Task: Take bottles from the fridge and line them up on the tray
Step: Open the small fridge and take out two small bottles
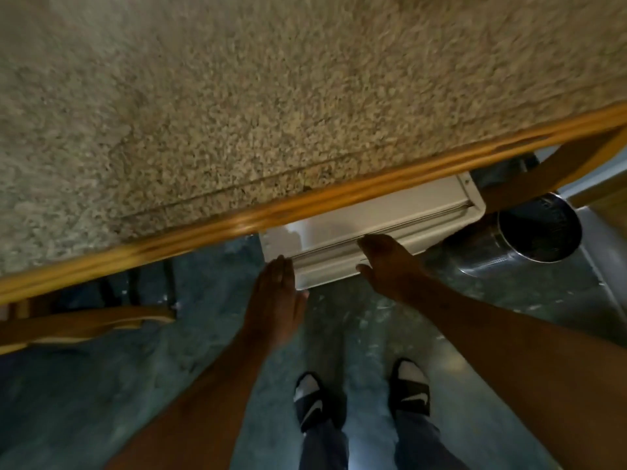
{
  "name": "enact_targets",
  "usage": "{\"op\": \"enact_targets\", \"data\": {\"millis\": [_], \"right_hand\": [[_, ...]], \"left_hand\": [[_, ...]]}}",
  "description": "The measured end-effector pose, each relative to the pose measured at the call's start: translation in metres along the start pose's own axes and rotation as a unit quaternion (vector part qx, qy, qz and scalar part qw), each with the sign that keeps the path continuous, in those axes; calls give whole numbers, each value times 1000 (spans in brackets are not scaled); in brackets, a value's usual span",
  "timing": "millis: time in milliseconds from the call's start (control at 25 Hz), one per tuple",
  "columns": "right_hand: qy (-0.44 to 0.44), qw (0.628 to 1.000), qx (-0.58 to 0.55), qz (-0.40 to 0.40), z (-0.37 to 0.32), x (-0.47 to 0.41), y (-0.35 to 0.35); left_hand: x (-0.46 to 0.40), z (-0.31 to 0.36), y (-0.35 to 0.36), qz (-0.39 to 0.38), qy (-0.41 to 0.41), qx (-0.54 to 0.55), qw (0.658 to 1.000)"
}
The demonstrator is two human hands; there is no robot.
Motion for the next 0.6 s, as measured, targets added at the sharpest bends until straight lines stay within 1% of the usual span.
{"op": "enact_targets", "data": {"millis": [80, 160, 240, 400, 600], "right_hand": [[-12, 1000, 23, 1, -6, -10, 5], [-26, 999, 45, -11, -11, -19, 8], [-25, 998, 41, -26, -14, -26, 15], [2, 1000, 27, 11, -17, -29, 25], [12, 998, 64, 26, -15, -33, 30]], "left_hand": [[-23, 3, 11, -14, 7, -11, 1000], [-39, 5, 18, -14, 12, -20, 1000], [-44, 3, 21, -3, 9, -25, 1000], [-43, 0, 32, 23, 9, -34, 999], [-41, 5, 46, 34, -26, -29, 999]]}}
Point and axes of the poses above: each hand's wrist, its own x-axis away from the middle knuckle, its own y-axis out of the palm, z = x × y, the point moved 4 cm from there along -x, towards the middle knuckle, and after that the axes turned 2 degrees about -y, right-handed, at the moved point
